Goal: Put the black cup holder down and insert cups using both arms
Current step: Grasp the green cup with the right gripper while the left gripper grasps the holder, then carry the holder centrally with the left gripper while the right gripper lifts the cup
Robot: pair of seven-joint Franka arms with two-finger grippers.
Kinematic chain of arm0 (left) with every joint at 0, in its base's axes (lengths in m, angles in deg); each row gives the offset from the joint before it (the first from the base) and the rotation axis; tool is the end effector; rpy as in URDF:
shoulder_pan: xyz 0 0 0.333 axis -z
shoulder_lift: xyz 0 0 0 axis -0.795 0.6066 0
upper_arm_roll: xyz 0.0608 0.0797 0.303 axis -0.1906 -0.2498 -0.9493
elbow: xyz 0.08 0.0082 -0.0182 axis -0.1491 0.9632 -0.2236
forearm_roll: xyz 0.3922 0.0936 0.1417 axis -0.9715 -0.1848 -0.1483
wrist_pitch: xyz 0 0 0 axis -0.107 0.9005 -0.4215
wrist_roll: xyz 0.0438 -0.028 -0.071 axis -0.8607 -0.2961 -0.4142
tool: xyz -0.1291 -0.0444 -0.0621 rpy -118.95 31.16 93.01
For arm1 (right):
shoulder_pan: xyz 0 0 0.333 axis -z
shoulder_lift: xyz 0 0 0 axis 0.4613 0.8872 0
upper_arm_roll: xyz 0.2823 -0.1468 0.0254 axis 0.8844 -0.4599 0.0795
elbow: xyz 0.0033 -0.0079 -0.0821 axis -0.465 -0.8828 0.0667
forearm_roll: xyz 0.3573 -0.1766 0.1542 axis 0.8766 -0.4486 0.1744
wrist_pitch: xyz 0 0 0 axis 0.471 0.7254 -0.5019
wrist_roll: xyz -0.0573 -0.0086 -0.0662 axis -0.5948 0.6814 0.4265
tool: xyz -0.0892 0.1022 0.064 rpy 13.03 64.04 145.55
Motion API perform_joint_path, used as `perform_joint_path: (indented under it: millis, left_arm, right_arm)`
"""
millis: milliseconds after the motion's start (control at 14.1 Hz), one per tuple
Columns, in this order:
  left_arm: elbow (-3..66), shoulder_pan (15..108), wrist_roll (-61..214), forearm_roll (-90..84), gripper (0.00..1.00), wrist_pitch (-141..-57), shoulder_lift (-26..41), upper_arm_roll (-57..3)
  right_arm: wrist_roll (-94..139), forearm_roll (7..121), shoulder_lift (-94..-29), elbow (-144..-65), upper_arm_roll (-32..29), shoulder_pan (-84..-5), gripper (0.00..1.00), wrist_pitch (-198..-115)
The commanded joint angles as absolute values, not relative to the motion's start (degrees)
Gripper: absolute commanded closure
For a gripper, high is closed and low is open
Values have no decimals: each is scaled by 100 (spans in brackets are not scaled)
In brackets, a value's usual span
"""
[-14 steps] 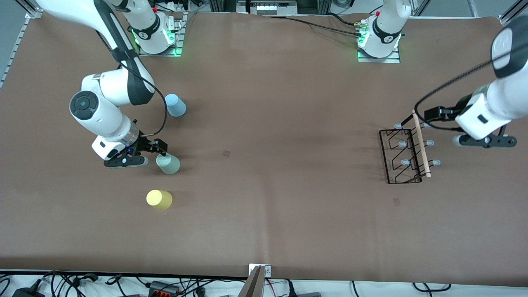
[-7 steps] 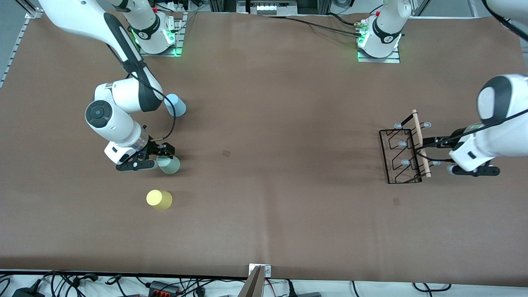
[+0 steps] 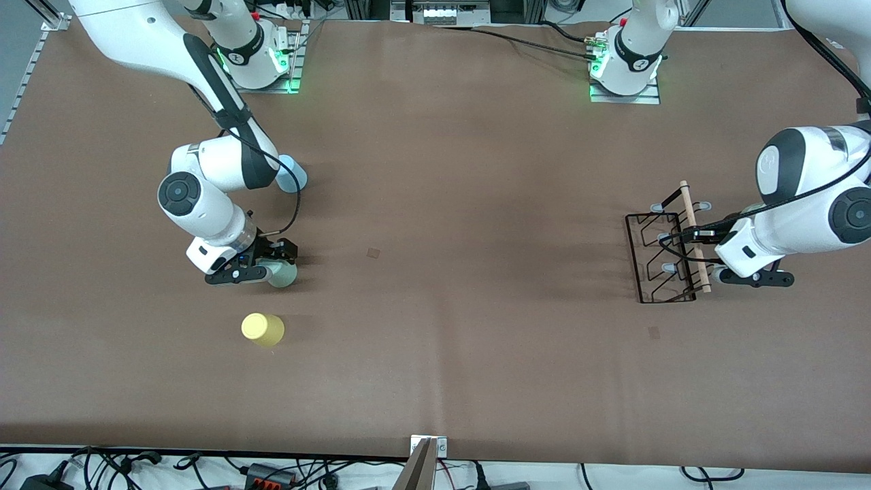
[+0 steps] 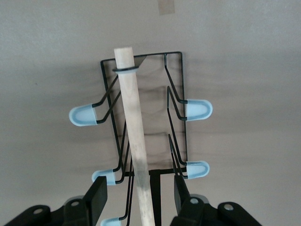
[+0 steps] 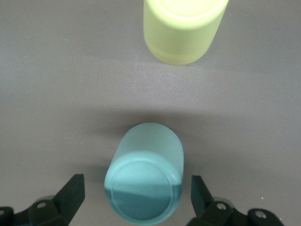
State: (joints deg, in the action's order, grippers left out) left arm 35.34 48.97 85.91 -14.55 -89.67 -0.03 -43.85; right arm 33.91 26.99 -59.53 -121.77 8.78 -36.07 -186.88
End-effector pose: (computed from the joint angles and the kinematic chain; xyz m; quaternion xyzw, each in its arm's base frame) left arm 0.6258 0.0294 0.2925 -0.9920 0.0153 0.1252 0.0092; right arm 0.6154 0.1493 0.1602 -0.9978 -0.0552 -0.0276 0.0251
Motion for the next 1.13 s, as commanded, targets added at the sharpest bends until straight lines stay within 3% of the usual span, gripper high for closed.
perform_joint_path:
  millis: [0, 495, 566, 636, 707, 848, 990, 1061]
  left_arm:
    - [3767, 4888, 8690, -1585, 38, -9096, -188, -4376]
    - [4136, 4896, 8681, -1585, 53, -9588, -223, -4368]
    - [4128, 4896, 8690, -1585, 58, -9596, -223, -4368]
    - [4128, 4888, 8690, -1585, 65, -9605, -223, -4368]
    - [4128, 4896, 8681, -1585, 80, -9571, -223, -4368]
    - [4128, 4888, 8681, -1585, 90, -9579, -197, -4376]
    - [4093, 4896, 8681, -1585, 99, -9562, -214, -4376]
    - [3971, 4888, 8699, -1585, 99, -9518, -232, -4376]
  right_arm:
    - [3474, 2677, -5934, -12257, 840, -3618, 0, -18804]
    - [3474, 2677, -5864, -12248, 832, -3626, 0, -18857]
    - [3465, 2677, -5863, -12248, 832, -3617, 8, -18857]
    - [3465, 2677, -5863, -12230, 832, -3617, 24, -18857]
    - [3448, 2677, -5863, -12213, 832, -3600, 43, -18848]
    - [3430, 2677, -5881, -12213, 832, -3644, 77, -18813]
    - [3413, 2659, -5960, -12169, 823, -3644, 91, -18699]
    - [3412, 2581, -6091, -12134, 814, -3652, 92, -18568]
